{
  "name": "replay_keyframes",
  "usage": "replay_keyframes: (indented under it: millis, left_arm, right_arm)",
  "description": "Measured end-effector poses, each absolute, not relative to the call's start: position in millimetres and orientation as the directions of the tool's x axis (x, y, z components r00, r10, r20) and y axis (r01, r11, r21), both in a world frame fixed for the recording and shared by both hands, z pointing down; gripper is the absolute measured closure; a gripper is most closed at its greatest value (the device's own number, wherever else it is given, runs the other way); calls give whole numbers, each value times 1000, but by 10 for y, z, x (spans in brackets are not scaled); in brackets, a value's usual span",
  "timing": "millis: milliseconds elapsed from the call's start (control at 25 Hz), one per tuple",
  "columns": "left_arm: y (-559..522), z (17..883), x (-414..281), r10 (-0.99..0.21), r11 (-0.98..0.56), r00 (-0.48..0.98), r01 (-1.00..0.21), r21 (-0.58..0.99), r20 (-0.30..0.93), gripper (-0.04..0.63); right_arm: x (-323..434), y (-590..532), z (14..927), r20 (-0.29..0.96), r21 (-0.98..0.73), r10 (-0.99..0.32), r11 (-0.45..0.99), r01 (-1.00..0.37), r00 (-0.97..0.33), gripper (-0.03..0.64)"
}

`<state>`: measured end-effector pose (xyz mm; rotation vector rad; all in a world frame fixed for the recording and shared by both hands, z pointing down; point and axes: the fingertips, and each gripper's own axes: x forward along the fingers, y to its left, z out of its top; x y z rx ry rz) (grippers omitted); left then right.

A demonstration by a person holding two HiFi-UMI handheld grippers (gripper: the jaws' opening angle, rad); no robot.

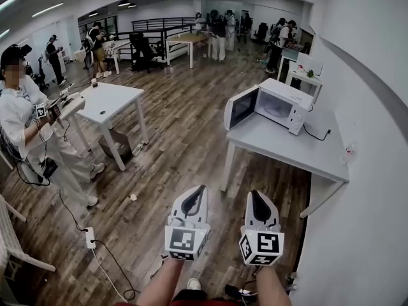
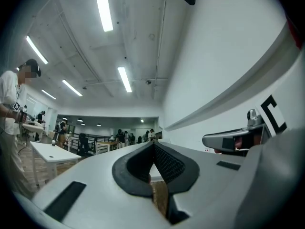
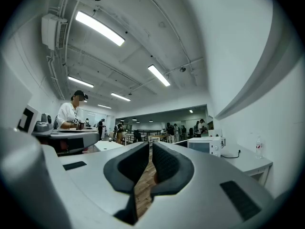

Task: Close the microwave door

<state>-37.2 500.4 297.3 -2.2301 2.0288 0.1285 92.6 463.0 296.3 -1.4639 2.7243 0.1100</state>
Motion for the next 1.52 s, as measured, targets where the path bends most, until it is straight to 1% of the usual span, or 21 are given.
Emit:
replay_keyframes:
  millis: [320, 680, 1040, 1200, 1520]
  left_arm:
    - [4673, 2960, -880, -983, -95, 100, -995, -37, -153, 569]
    - [4293, 2997, -1138, -983, -88, 93, -995, -36, -160, 569]
    - [3521, 3054, -1089, -983, -98, 102, -995, -34, -153, 569]
    - [3092, 3044, -1053, -984, -91, 91, -996, -11, -153, 569]
    - [2291, 3048, -921, -987, -69, 71, -997, -23, -147, 569]
  right_arm:
    - [467, 4261, 2921, -91, 39, -841, 531, -846, -533, 574]
    - [194, 3864, 2964, -104, 30, -837, 537, -843, -537, 574]
    - [182, 3052, 3015, -103, 15, -832, 547, -837, -546, 574]
    - [196, 2648, 2959, -107, 16, -818, 567, -824, -565, 574]
    - [300, 1827, 3019, -93, 4, -801, 593, -805, -591, 574]
